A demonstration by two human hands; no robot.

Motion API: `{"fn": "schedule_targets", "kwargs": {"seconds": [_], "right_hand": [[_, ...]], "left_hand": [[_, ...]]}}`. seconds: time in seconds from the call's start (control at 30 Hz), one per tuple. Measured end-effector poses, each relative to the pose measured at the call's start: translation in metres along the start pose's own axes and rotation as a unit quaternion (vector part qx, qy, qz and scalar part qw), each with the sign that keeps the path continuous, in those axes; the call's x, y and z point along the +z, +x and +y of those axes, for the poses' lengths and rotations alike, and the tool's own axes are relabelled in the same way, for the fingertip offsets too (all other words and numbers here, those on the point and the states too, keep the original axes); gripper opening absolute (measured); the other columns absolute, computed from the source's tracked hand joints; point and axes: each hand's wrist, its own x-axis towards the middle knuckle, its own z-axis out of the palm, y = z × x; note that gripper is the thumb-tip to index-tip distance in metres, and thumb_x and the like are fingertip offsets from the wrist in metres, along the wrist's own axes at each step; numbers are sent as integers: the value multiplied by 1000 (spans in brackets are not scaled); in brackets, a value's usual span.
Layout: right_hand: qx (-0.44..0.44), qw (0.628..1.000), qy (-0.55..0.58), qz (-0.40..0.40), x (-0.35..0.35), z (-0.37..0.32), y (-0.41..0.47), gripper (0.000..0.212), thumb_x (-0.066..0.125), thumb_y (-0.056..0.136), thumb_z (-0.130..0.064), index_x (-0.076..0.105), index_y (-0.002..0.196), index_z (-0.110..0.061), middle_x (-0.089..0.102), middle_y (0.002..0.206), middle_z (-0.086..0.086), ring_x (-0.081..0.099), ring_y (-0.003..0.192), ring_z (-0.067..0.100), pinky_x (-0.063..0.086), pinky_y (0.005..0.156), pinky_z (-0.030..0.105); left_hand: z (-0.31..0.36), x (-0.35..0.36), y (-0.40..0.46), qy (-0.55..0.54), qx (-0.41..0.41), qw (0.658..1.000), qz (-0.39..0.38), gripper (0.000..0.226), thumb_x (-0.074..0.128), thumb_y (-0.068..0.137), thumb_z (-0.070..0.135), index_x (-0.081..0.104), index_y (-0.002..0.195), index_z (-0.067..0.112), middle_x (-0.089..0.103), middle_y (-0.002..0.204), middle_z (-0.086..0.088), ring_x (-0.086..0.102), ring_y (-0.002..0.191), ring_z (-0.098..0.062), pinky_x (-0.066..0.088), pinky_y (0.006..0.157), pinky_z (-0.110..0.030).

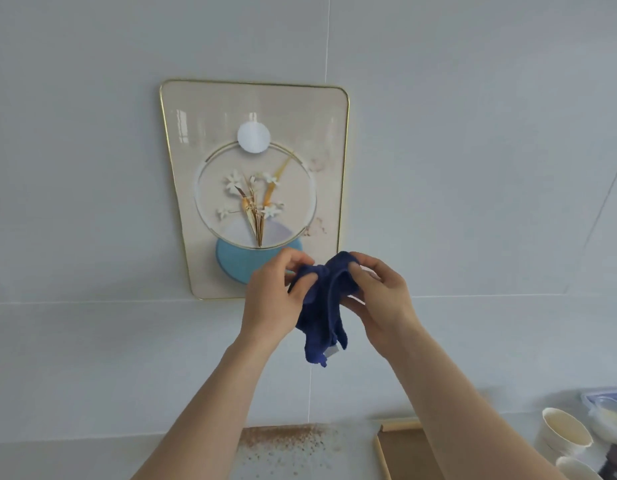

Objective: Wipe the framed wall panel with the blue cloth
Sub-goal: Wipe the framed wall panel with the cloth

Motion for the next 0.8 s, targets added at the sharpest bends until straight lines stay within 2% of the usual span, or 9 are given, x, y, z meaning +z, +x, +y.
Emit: {"fn": "schedule_targets", "kwargs": {"seconds": [0.1,0.2,0.27,0.37,0.43,0.47,0.57,0.67,0.8], "right_hand": [[-48,995,-27,-88,22,4,0,20,60,103,-16,71,120,-15,80,109,8,76,105,24,61,85,35],[-55,977,-72,-193,34,17,0,28,65,100,-12,68,126,-21,79,115,13,75,109,29,65,81,38],[-62,981,-103,-154,41,31,4,30,70,94,-4,71,119,-21,79,108,16,76,102,34,66,84,48],[-107,984,-138,-28,43,39,19,26,66,92,2,75,97,-21,78,86,19,78,78,28,64,67,41],[-158,972,-163,52,42,34,35,30,59,90,6,72,89,-21,72,78,26,69,64,33,58,58,43],[-192,958,-189,101,42,32,46,31,57,88,6,69,86,-23,70,76,23,65,63,33,54,56,44],[-339,882,-272,184,48,16,70,44,55,80,10,65,82,-33,65,94,0,61,73,17,48,60,32],[-474,764,-397,184,57,16,100,49,61,77,19,76,112,-12,68,125,5,62,104,27,48,82,28],[-515,645,-539,170,60,48,126,57,60,82,14,70,132,-12,58,148,17,53,129,43,48,100,49]], "left_hand": [[0,-12,7,-79,-31,995,47,23,72,96,24,61,89,44,70,90,32,66,87,5,53,69,-11],[-6,-15,14,-150,-73,982,91,14,73,94,23,67,95,36,74,94,17,71,89,-9,59,74,-28],[-8,-15,22,-174,-81,978,84,9,73,94,24,70,99,31,75,94,14,73,91,-14,60,76,-33],[-12,-15,35,-120,-28,990,63,10,67,99,30,73,105,25,76,96,14,72,90,-5,58,78,-29],[-17,-20,47,-43,37,992,111,20,61,102,34,73,114,23,74,110,9,69,102,-8,56,90,-34],[-21,-23,55,13,79,986,145,26,57,103,36,71,121,22,71,120,7,66,112,-12,53,99,-37],[-25,-30,81,186,199,949,160,48,47,103,43,60,143,21,56,150,0,46,144,-22,31,122,-39],[-37,-26,110,281,256,918,114,60,37,106,45,40,159,18,32,170,-4,20,161,-27,10,132,-45],[-65,-19,135,315,284,899,113,61,19,110,41,29,164,14,22,174,-4,11,163,-25,8,133,-46]]}}
